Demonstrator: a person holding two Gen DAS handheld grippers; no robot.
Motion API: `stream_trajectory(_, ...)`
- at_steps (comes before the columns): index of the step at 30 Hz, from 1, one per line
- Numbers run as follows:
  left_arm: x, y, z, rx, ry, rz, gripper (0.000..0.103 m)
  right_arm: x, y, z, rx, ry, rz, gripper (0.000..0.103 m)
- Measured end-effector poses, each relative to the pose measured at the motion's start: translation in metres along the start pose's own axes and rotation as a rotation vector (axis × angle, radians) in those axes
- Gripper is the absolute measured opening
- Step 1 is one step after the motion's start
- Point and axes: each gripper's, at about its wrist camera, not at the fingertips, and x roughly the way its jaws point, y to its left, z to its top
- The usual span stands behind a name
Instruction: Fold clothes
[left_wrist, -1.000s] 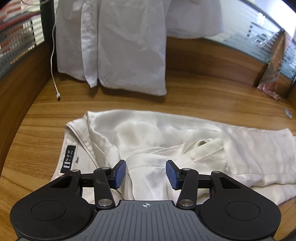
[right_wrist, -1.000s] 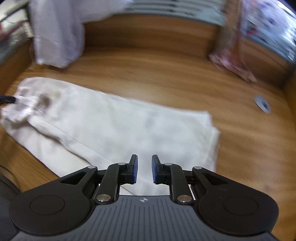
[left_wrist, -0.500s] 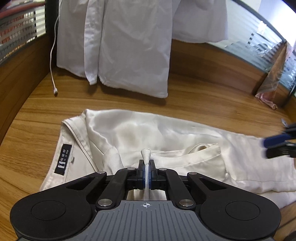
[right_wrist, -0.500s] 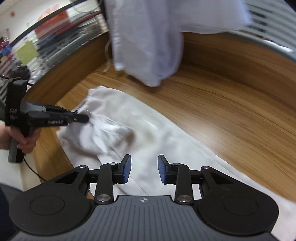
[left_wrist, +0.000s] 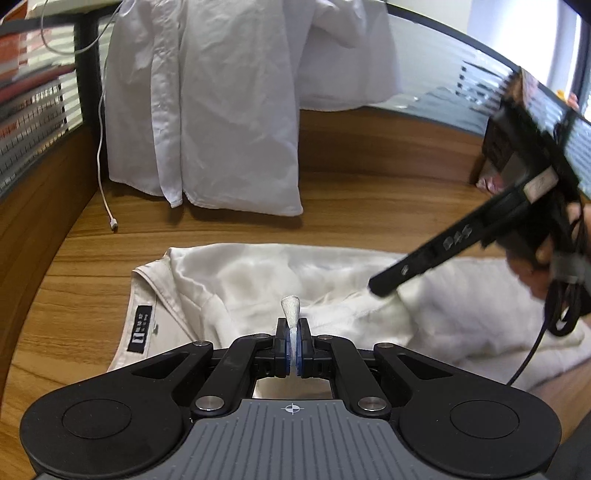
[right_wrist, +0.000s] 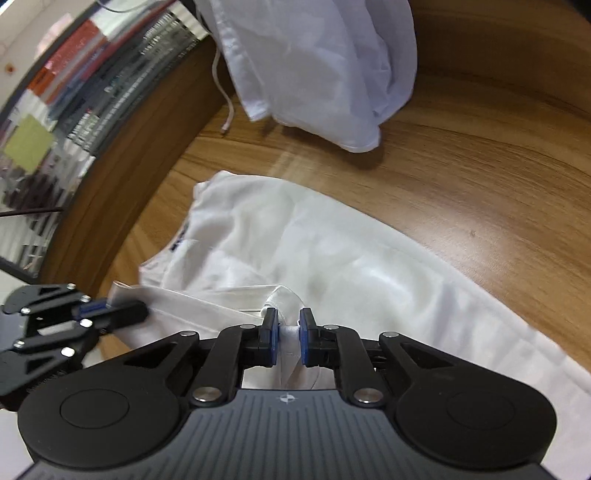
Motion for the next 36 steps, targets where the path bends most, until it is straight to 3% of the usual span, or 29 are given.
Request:
stream_trajectory(4,-0.011,-0.005,-0.012,0.018,0.005,0.005,0.006,-0.019,0.013,-0.018,-0.070,-0.015,0.040,0.014)
stream_trajectory(8,-0.018,-0.011,-0.032,0.014,0.045,0.007,0.008,-0.022,0.027,-0.040,-0.164,0.025,0.029,0.018)
stream_trajectory(13,-0.028,-0.013,-0.059,-0.003,0.115,0.044,0.018,-0.023,0.044,-0.067,-0.281,0.081,0.009,0.018)
stream_trajectory(17,-0.040,-0.013,-0.064,-0.044,0.094,0.088,0.033,-0.024,0.057,-0.089,-0.375,0.126,-0.007,0.022)
stream_trajectory(21,-0.035,-0.013,-0.056,-0.059,0.072,0.081,0.036,-0.030,0.064,-0.082,-0.389,0.069,-0.048,0.028)
stream_trajectory(24,-0.019,-0.016,-0.049,-0.020,0.076,0.064,0.036,-0.032,0.071,-0.075,-0.409,0.025,-0.084,0.039)
stream_trajectory(30,0.014,-0.015,-0.047,0.037,0.138,0.040,0.037,-0.012,0.095,-0.074,-0.517,0.017,-0.174,0.041)
stream_trajectory(33,0.020,-0.016,-0.050,0.066,0.162,0.035,0.032,-0.004,0.098,-0.080,-0.553,-0.001,-0.218,0.039)
stream_trajectory(34,0.021,-0.016,-0.051,0.076,0.166,0.038,0.006,-0.001,0.099,-0.081,-0.565,-0.008,-0.232,0.037)
stream_trajectory(36,0.017,-0.016,-0.050,0.086,0.158,0.068,0.002,0.004,0.101,-0.085,-0.590,-0.020,-0.262,0.007)
